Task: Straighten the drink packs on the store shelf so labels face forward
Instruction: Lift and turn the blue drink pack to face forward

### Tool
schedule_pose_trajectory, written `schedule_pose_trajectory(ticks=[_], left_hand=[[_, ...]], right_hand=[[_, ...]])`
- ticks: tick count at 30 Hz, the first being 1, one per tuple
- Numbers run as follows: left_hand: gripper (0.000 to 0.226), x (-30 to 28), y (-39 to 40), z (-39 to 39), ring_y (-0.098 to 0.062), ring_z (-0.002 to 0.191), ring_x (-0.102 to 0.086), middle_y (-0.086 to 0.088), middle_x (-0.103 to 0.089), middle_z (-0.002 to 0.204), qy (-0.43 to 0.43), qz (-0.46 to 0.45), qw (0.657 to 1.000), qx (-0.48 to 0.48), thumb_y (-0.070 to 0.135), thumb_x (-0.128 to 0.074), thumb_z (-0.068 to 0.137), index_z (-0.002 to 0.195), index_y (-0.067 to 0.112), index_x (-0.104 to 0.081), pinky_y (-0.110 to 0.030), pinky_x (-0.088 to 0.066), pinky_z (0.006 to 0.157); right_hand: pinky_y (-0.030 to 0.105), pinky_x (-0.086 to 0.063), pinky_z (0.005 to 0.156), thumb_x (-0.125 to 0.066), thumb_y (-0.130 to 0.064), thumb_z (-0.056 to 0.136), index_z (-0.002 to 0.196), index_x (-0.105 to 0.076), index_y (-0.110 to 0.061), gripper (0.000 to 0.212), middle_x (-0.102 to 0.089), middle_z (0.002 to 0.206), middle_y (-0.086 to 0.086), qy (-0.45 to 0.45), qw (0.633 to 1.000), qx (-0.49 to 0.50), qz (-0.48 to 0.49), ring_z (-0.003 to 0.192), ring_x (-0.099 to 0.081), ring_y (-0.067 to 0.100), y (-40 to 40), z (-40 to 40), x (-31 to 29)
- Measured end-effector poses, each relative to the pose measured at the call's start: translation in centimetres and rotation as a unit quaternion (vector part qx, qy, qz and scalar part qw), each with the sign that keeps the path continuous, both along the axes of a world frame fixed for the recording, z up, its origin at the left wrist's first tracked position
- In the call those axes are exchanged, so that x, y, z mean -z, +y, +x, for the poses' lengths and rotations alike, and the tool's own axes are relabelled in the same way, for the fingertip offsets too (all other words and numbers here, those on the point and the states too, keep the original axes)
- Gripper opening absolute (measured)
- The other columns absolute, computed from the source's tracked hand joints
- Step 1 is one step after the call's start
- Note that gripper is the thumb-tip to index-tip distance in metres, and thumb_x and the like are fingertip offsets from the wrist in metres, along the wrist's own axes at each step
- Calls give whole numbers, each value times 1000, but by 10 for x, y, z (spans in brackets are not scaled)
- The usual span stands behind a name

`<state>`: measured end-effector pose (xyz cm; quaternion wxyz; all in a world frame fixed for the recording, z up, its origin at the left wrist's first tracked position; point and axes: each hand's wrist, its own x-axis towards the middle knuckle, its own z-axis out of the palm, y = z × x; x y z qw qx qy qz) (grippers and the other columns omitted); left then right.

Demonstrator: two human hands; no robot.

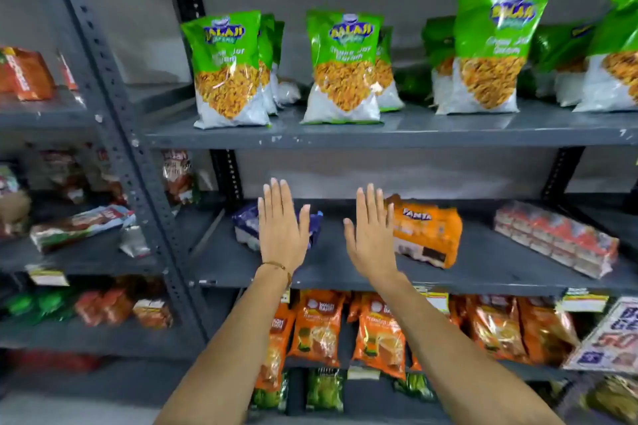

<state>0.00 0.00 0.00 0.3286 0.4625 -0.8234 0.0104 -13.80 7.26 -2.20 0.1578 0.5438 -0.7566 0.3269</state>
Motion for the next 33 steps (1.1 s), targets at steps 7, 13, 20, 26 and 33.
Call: schedule_pose_trajectory(ticks=[7,13,20,26,33], left_hand=[[69,56,-100,24,-29,149,-5,-18,-6,160,19,143,987,-71,41,-26,100,149,-1,-5,-39,-4,122],[72,58,-208,28,-33,146,-17,-21,-16,158,90,312,942,-84,48,-29,97,149,-1,-16,-43,-14,120],[77,57,-282,14,-30,140,-33,-14,-32,154,24,485,873,-54,65,-24,91,145,13,-35,-35,-23,114],[88,71,-311,5,-35,132,-44,-18,-38,149,24,514,856,-52,64,-53,80,143,5,-36,-38,-39,108],[81,82,-311,22,-34,123,-53,-18,-50,140,143,489,860,-41,47,-70,76,137,2,-42,-42,-44,104]], right_hand=[[45,-6,121,-27,-40,102,153,1,-8,67,0,163,11,-257,956,-11,140,151,2,27,-84,7,66],[44,-13,121,-31,-55,96,152,12,-11,83,-3,163,13,-601,773,-5,201,149,-12,31,-174,11,72],[60,-47,95,-72,-65,57,136,-45,-19,95,-62,130,10,-772,611,37,171,110,-64,31,-230,-1,86],[60,-48,93,-70,-31,82,118,-55,-14,43,-66,117,14,-751,628,73,189,93,-61,32,-224,6,61],[53,-56,85,-70,-23,77,102,-56,-12,31,-67,108,13,-699,698,96,123,92,-67,32,-227,20,49]])
